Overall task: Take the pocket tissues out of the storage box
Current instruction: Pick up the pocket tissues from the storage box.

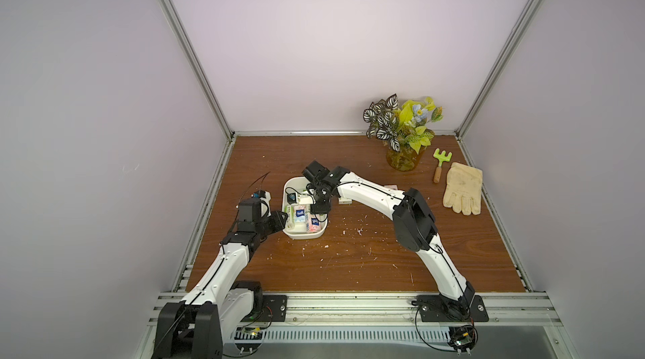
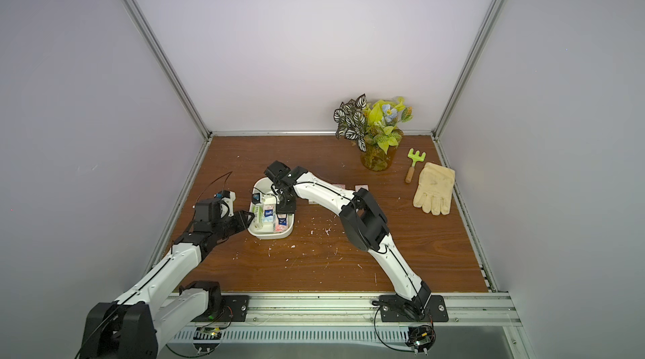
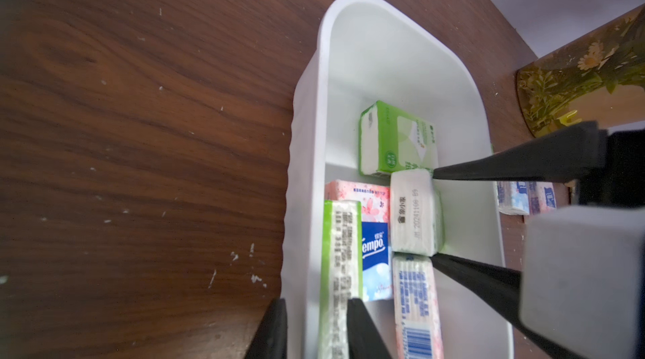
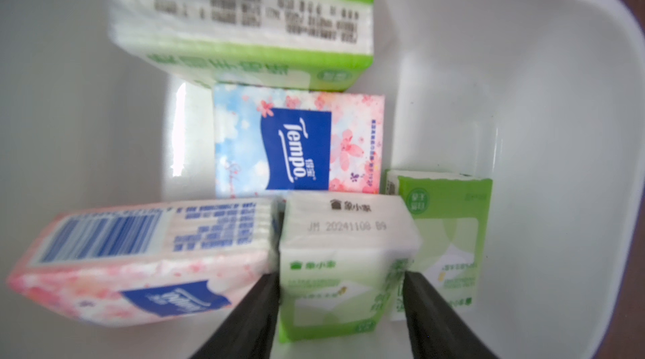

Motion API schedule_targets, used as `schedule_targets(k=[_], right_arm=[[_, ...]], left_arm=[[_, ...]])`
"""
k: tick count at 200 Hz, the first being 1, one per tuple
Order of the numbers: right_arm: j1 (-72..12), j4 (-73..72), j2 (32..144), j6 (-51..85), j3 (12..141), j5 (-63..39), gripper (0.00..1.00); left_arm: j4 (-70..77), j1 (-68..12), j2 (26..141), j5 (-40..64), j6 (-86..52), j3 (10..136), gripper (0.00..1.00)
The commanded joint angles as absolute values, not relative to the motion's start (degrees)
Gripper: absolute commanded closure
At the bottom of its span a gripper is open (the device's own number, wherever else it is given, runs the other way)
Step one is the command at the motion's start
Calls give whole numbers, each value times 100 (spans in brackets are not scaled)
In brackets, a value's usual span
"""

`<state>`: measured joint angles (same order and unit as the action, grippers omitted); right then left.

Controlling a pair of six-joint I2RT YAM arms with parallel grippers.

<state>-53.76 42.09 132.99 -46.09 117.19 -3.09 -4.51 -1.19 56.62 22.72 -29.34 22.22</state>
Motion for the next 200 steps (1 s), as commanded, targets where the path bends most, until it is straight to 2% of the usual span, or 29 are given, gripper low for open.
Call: schedule_targets(k=[1, 69, 156, 200], right_arm=[[-5488, 3935, 13263, -4608, 11588, -566, 38], [-5531, 3584, 13276, -4466, 11205, -917, 38], [-5511, 3480, 13336, -4423, 11214, -954, 29], [-5493, 3523, 13273, -4395, 11286, -780, 38]], left_arm=[[-353, -70, 5712, 2228, -2861, 2175, 77], [-369, -68, 5691, 2241, -2855, 2184, 82], [-387, -69, 5694, 2252, -2856, 2189, 84], [-404, -65, 5695, 2237, -2839, 2206, 84]])
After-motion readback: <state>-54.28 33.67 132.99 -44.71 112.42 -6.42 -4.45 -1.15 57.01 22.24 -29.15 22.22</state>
